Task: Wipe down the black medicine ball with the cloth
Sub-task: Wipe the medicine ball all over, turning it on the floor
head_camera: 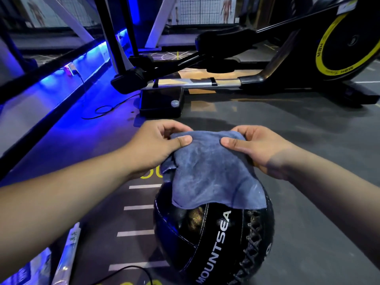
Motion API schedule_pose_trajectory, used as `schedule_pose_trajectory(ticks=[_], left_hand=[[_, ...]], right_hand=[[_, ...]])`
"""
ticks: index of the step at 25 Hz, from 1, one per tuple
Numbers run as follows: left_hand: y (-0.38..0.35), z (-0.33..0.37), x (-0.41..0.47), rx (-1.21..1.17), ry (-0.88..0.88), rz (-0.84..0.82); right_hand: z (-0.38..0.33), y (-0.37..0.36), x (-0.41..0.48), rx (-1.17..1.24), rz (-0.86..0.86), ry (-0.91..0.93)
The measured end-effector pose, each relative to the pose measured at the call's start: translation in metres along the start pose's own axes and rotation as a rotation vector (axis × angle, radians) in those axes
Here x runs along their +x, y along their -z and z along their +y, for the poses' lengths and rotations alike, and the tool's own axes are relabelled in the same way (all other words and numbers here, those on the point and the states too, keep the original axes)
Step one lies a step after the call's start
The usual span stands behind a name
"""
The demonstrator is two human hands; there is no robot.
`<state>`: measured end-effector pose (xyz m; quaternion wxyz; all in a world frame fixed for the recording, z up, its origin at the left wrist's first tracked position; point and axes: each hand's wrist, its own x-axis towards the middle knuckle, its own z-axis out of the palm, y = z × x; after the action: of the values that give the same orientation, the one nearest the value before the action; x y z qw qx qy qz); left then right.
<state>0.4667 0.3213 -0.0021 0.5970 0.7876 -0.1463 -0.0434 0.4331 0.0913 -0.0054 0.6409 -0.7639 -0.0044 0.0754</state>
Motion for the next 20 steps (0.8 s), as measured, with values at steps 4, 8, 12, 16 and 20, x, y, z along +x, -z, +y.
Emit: schedule_pose_trajectory(ticks=[4,8,12,16,20], left_hand=[[0.001,-0.002,0.01,0.294,-0.355,0.081],[0.001,-0.024,-0.003,0.454,-0.333,-0.165],[-0.006,-0.047,-0.008,0.366,-0.029,-0.292],[-0.015,-0.065,0.007,0.353,0.22,0.071],[-0.026,-0.067,0.006,0.57,0.031,0.221]], right_hand=[[-0.004,0.012,0.003,-0.346,0.264,0.416],[0.012,0.021,-0.016,-0.677,-0.053,0.378],[0.027,0.016,-0.014,-0.813,-0.208,0.228],[0.038,0.008,0.001,-0.93,0.134,0.03],[0.04,-0.004,0.001,-1.161,0.262,0.524]])
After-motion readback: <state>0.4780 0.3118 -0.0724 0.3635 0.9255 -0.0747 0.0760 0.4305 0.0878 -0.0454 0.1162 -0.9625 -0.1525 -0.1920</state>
